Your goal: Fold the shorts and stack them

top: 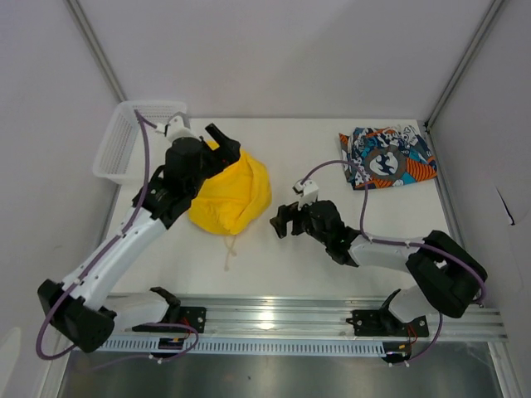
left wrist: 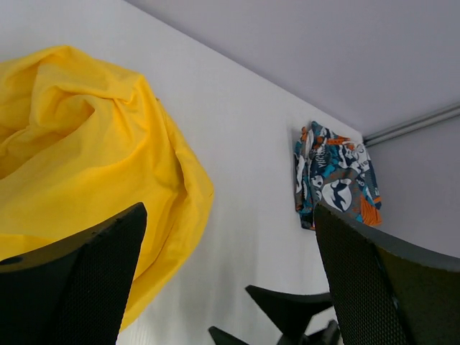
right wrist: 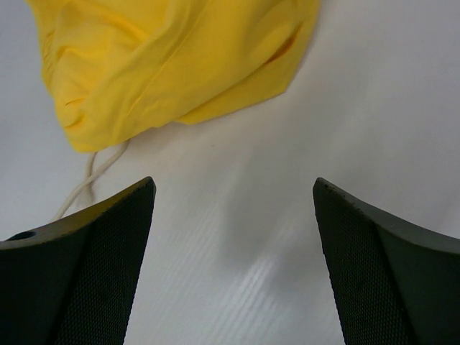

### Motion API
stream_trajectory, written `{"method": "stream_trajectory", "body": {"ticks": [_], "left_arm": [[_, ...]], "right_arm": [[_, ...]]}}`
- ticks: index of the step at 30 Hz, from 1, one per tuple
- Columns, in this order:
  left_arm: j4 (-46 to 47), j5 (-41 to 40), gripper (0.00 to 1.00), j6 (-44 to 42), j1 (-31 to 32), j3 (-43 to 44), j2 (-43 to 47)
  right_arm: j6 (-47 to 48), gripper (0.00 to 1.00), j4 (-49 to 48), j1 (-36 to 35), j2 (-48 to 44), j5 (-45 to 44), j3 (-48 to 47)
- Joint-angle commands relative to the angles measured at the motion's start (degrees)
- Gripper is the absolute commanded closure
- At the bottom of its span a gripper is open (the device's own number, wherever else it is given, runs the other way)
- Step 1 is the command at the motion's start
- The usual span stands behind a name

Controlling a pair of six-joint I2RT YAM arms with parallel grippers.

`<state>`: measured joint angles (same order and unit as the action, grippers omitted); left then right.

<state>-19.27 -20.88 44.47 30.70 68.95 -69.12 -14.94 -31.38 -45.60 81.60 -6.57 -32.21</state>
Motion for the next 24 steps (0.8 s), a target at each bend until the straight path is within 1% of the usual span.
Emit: {"method": "stream_trajectory", "body": {"ticks": [1, 4, 6, 8, 12, 13, 15, 16, 18, 19, 21, 23, 24], "left_arm": [[-2.36, 0.13, 0.01, -2.02, 0.15, -4.5, 6.96], [-1.21, 1.63, 0.01, -3.51, 0.15, -9.26, 11.19], [-3.31, 1.29, 0.01, -3.86, 0.15, -11.19, 14.62], [-6.46, 0.67, 0.01, -5.18, 0.15, -11.82, 16.73], [-10.09, 1.28, 0.01, -5.88, 0.15, -15.33, 18.76], [-10.0, 1.98, 0.01, -5.71, 0.24, -19.16, 19.28], [-7.56, 3.91, 0.01, -4.57, 0.15, -22.26, 20.86], [-6.32, 4.7, 0.01, -4.04, 0.15, -27.06, 21.31], [-3.69, 6.63, 0.01, -2.9, 0.15, -29.73, 22.53], [-2.98, 7.17, 0.02, -2.29, 0.24, -32.88, 22.8], [-1.57, 8.57, 0.02, -2.1, 0.24, -35.27, 23.42], [-0.16, 10.33, 0.05, -2.89, 0.59, -37.03, 24.38], [0.37, 10.6, 0.05, -3.5, 0.94, -37.91, 25.52]], "right_arm": [[-0.87, 0.09, -0.97, -0.71, 4.94, 10.85, -5.74], [-4.65, 0.08, -2.28, -1.41, 7.51, 16.57, -7.95], [-7.28, 0.01, -2.46, -1.94, 9.45, 17.29, -8.83], [-9.31, 0.01, -3.08, -1.86, 10.41, 16.94, -9.63], [-16.33, 0.01, -0.28, -2.12, 12.78, 13.18, -13.66], [-19.13, 0.01, 0.26, -2.21, 13.49, 12.46, -14.8], [-20.65, 0.02, 2.7, -2.38, 16.03, 10.62, -18.58], [-21.79, 0.03, 4.2, -2.56, 17.0, 9.65, -20.25], [-22.41, 0.06, 8.06, -2.65, 20.33, 7.28, -25.07], [-22.5, 0.09, 9.04, -2.65, 21.66, 6.92, -26.66], [-22.85, 0.15, 11.32, -2.47, 25.25, 6.57, -30.87], [-22.94, 0.32, 12.73, -2.12, 27.46, 7.01, -33.35], [-23.03, 0.45, 13.7, -1.6, 28.69, 7.88, -35.01]]}}
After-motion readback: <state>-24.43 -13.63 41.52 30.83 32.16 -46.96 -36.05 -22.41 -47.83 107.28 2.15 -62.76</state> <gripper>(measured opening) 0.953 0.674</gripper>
